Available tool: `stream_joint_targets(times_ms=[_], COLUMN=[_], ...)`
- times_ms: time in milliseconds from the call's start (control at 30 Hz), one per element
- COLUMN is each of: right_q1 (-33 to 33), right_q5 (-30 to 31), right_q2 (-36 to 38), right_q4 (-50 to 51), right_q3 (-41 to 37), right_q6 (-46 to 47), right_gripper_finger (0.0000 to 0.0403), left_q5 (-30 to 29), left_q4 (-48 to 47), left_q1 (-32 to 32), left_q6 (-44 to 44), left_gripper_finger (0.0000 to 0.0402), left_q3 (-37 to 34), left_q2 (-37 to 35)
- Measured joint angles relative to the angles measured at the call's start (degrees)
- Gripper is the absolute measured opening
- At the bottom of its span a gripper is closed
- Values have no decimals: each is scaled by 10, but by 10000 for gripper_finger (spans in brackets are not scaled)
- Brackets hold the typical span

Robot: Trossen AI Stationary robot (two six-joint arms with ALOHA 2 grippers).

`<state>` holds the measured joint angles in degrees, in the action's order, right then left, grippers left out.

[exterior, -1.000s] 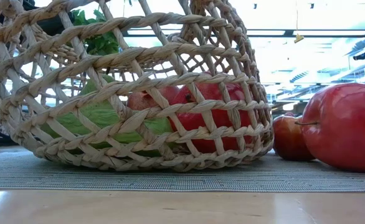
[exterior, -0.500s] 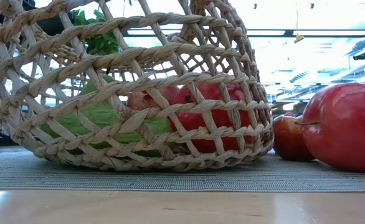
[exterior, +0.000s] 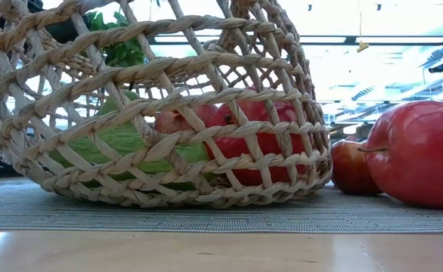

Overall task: Build produce basket
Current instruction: Put the mango into the brown basket

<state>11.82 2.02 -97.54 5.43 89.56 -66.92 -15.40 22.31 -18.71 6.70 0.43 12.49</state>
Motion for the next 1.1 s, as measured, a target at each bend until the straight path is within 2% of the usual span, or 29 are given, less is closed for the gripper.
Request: stream_joint_targets(times_ms=[67, 200, 433, 500, 567, 767, 900, 1100], right_q1=[-4, -4, -2, 2, 2, -19, -38, -59], right_q5=[-30, -22, 22, 50, 54, -12, -44, -100], right_q2=[0, 0, -57, -83, -106, -195, -254, -329], right_q4=[-3, -43, 7, 33, 86, 274, 352, 451], right_q3=[0, 0, 27, 60, 106, 275, 369, 452], right_q6=[80, 203, 239, 238, 243, 287, 292, 294], right_gripper_finger=[287, 287, 287, 286, 286, 285, 286, 286], left_q5=[0, 0, 0, 0, 0, 0, 0, 0], left_q4=[0, 0, 1, -1, 0, 0, 1, 0], left_q1=[0, 0, 0, 0, 0, 0, 0, 0], left_q6=[0, 0, 0, 0, 0, 0, 0, 0], left_gripper_finger=[29, 29, 36, 34, 31, 30, 35, 31], left_q3=[0, 0, 0, 0, 0, 0, 0, 0], left_q2=[0, 0, 0, 0, 3, 4, 4, 4])
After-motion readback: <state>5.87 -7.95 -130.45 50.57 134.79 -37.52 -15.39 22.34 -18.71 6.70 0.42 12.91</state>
